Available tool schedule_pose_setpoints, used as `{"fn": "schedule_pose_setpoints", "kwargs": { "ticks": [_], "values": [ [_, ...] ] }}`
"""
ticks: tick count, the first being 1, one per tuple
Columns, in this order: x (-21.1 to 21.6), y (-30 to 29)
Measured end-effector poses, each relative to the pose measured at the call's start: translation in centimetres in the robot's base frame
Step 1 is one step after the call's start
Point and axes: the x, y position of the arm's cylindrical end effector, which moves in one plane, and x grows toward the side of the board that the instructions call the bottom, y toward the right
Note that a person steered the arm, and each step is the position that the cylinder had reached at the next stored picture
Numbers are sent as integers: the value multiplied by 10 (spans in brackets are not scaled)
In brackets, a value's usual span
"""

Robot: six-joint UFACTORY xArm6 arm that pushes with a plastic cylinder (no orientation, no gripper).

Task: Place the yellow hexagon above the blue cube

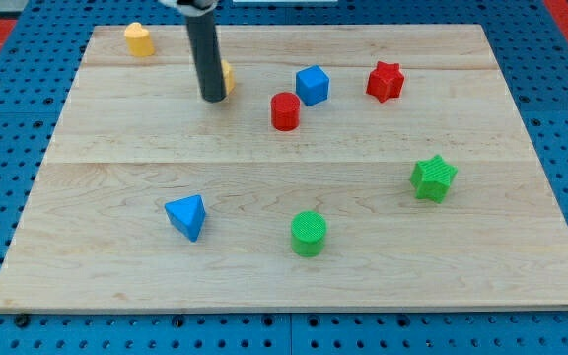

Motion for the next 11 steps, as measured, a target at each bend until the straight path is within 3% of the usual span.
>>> {"fn": "schedule_pose_setpoints", "kwargs": {
  "ticks": [1,2,3,5,7,8,9,11],
  "values": [
    [-23,8],
    [-33,-63],
    [-43,-48],
    [-40,71],
    [-54,-53],
    [-70,-28],
    [-71,36],
    [-84,70]
  ]
}}
